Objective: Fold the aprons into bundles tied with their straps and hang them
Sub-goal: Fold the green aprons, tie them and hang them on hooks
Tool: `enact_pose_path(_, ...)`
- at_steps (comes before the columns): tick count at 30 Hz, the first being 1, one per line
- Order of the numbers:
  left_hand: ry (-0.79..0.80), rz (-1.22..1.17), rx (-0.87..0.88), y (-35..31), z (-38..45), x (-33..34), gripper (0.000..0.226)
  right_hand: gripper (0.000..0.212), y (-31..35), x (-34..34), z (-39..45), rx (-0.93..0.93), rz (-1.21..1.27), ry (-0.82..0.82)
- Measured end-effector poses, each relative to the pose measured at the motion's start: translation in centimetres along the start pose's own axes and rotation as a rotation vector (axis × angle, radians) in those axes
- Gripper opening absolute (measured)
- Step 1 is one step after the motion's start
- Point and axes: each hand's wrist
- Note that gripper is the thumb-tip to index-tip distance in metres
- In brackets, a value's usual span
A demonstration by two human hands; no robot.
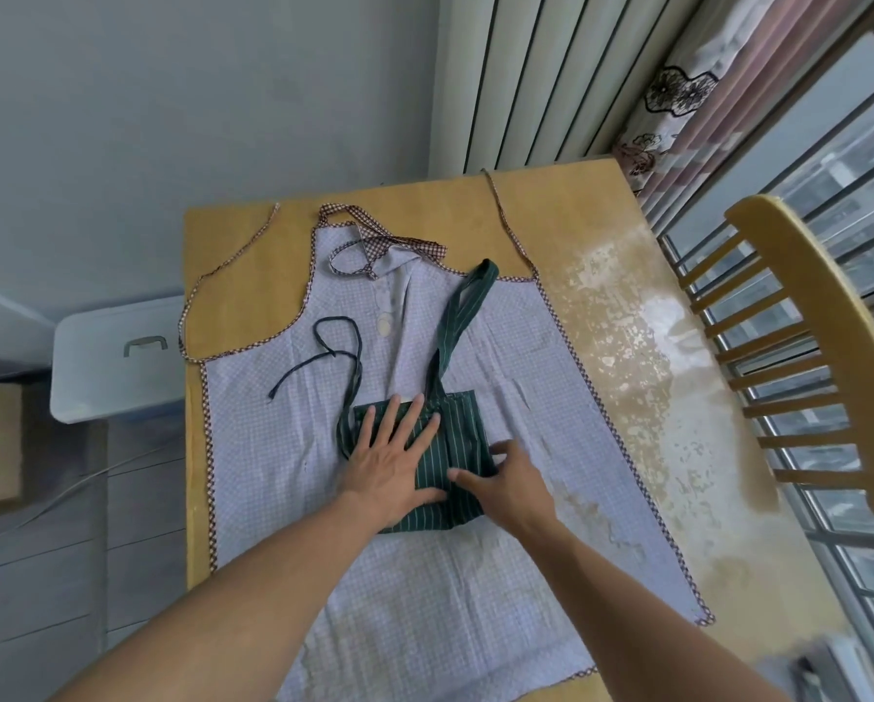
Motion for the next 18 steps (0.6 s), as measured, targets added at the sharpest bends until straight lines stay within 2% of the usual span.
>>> enact_pose_path(3,-0.037,-0.001,0.023,0.4,0.1,0.0,0.11,0.038,-0.7,0.5,0.1,-0.021,0.104,0.035)
enact_pose_path(5,-0.181,-0.074,0.036,0.7,0.1,-0.7,0.096,0.023,-0.8,-0.1,0.0,-0.037,0.153,0.047)
enact_pose_path(7,-0.29,-0.225,0.031,0.7,0.3,-1.8,0.075,0.018,-1.2,-1.5,0.3,-0.018,0.175,0.048)
enact_pose_path(11,-0.154,-0.372,-0.077,-0.1,1.4,-3.6,0.065,0.028,-1.8,-5.5,2.0,0.016,0.15,0.119)
enact_pose_path(14,-0.083,-0.566,-0.184,-1.0,2.4,-3.5,0.059,0.044,-1.5,-7.1,3.5,0.042,0.163,0.147)
enact_pose_path(16,-0.084,-0.675,-0.244,-1.2,2.9,-3.2,0.046,0.057,-1.4,-7.2,4.0,0.044,0.126,0.157)
enact_pose_path(18,-0.082,-0.714,-0.257,-0.9,3.2,-3.2,0.036,0.062,-1.7,-6.8,4.3,0.036,0.076,0.172)
Point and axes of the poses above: each hand's wrist, its own z-axis towards the middle knuckle, its own x-axis out of the palm, y = z × x, and after that the axes turned 4 degrees about -x, right-handed
